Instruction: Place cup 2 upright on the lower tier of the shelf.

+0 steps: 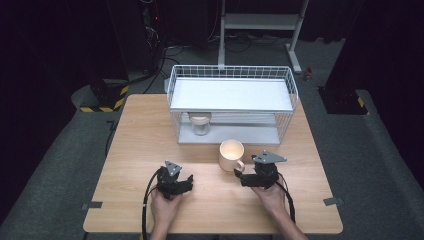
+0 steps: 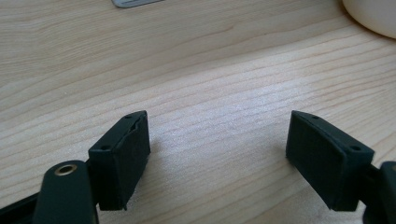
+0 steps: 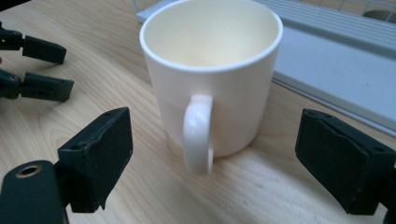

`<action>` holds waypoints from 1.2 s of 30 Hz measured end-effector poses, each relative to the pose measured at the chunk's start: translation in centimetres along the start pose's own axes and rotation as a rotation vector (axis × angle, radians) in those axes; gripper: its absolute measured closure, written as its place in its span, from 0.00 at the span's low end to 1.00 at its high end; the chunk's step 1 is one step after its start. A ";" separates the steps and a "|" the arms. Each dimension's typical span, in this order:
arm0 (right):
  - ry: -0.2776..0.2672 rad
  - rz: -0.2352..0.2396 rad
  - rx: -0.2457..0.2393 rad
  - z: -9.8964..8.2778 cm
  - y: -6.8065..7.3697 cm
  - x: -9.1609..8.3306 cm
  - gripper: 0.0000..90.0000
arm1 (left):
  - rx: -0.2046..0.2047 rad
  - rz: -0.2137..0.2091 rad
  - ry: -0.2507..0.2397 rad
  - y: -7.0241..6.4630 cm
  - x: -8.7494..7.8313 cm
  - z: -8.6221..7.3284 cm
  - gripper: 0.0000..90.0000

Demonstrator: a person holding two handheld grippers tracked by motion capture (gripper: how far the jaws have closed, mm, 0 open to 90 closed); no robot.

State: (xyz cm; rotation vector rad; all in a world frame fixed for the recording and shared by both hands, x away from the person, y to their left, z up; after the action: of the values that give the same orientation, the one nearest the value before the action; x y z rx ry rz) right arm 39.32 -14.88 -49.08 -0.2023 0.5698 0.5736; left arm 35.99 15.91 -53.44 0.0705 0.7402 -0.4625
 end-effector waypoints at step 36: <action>-0.025 -0.039 -0.020 3.4 1.3 4.2 0.10 | -0.001 0.000 0.001 0.0 0.0 0.0 0.25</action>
State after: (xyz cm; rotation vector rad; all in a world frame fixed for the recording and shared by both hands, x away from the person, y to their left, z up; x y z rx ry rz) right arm 43.03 -10.80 -48.62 -0.2243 0.5352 0.5430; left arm 35.97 15.90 -53.44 0.0695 0.7413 -0.4617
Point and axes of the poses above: each handheld gripper's, and its own axes: x roughly forward along the jaws, z roughly out of its top, y roughly to its left, the point moved 1 cm from there along x, roughly forward along the jaws, and after that the axes turned 9 degrees about -z, right-handed, at the moved point
